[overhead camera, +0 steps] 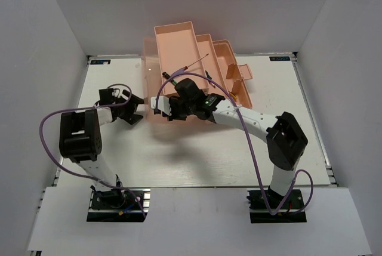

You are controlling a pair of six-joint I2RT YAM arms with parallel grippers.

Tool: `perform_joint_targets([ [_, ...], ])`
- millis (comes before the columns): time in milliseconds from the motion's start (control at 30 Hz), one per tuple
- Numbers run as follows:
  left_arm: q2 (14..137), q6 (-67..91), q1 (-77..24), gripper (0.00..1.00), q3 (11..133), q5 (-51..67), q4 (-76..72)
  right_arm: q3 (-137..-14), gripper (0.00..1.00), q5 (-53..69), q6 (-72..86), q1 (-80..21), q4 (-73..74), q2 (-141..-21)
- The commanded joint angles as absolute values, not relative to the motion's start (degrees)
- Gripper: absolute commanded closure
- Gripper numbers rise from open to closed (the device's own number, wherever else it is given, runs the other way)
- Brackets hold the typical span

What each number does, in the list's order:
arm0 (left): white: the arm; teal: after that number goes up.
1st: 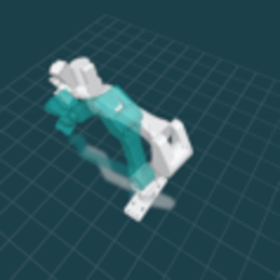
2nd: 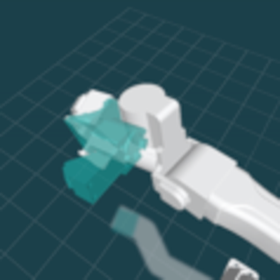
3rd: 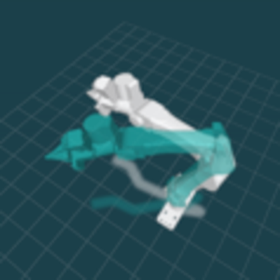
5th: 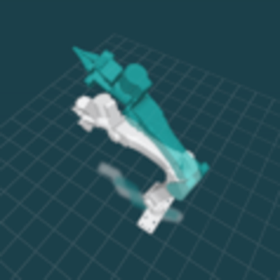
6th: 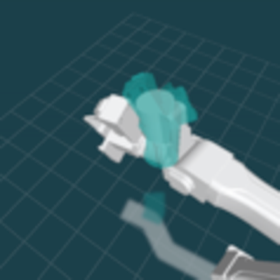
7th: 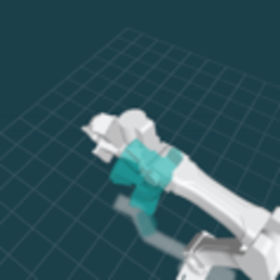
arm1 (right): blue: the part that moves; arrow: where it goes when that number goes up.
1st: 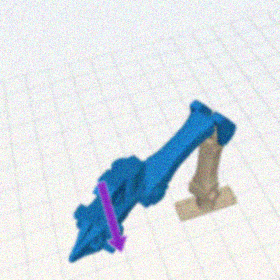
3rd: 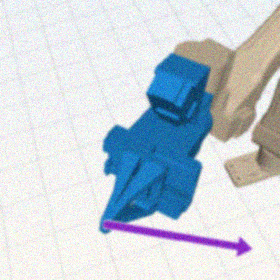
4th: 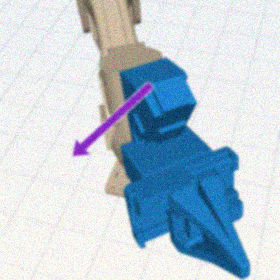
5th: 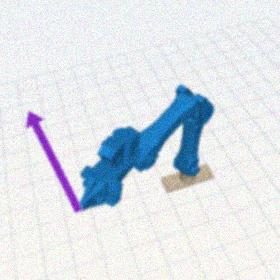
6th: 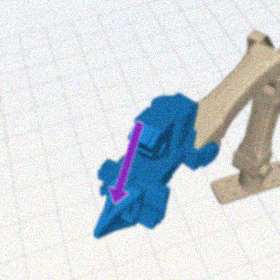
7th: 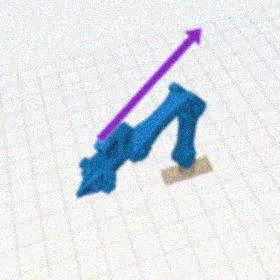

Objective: Sort the tools into containers

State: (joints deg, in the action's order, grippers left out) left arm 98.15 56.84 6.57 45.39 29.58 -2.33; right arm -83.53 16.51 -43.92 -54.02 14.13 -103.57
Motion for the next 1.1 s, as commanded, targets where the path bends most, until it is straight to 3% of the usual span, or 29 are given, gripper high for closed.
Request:
perform_joint_targets([
  [0,101.7,57.0,5.5,0.11,52.3,35.8,-5.5,-86.4,1.00,20.3,-45.7,-55.0,4.2,-97.3],
  [300,105.8,56.5,3.7,0.11,59.6,40.6,-6.3,-86.3,1.00,21.2,-45.4,-55.1,5.4,-97.4],
  [367,106.3,56.5,3.1,0.11,60.3,41.3,-6.9,-86.1,0.82,21.4,-45.3,-55.1,5.7,-97.3],
  [400,106.9,56.5,3.1,0.11,61.0,41.3,-6.9,-86.2,0.57,21.5,-45.2,-55.0,6.3,-97.3],
  [500,106.9,56.5,2.5,0.11,62.1,41.8,-6.9,-85.9,0.44,21.7,-45.2,-54.9,6.6,-96.8],
  [567,107.5,56.5,1.9,0.11,62.7,41.8,-6.9,-85.4,0.41,21.7,-45.3,-54.9,6.8,-96.1],
  [600,107.5,56.5,1.9,0.11,63.2,41.8,-6.9,-85.1,0.34,21.8,-44.7,-54.9,6.6,-95.8],
  [867,109.2,57.0,0.9,0.11,66.1,41.8,-6.2,-84.3,0.30,22.1,-40.9,-54.6,4.2,-90.2],
  [967,110.3,58.1,0.4,0.11,67.3,41.8,-6.2,-82.5,0.33,19.8,-39.9,-54.2,-1.7,-87.4],
  [1067,111.5,58.6,-0.7,0.11,68.9,41.8,-6.9,-83.5,0.42,6.5,-39.6,-53.7,-9.0,-87.1],
])
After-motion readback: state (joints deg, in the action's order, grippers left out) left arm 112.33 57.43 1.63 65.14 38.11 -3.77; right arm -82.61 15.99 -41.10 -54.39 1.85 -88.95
